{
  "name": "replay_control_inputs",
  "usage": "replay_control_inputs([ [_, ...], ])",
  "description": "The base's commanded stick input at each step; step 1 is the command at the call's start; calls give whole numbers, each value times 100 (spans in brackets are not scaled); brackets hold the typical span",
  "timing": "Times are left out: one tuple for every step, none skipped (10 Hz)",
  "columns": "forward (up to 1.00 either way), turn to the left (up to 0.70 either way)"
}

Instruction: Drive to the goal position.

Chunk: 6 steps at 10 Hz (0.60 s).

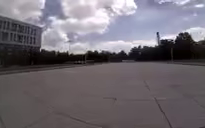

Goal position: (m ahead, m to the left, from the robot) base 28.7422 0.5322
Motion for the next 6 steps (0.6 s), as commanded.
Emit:
replay_control_inputs([
  [70,0],
  [70,0],
  [70,0],
  [70,0],
  [70,0],
  [70,0],
])
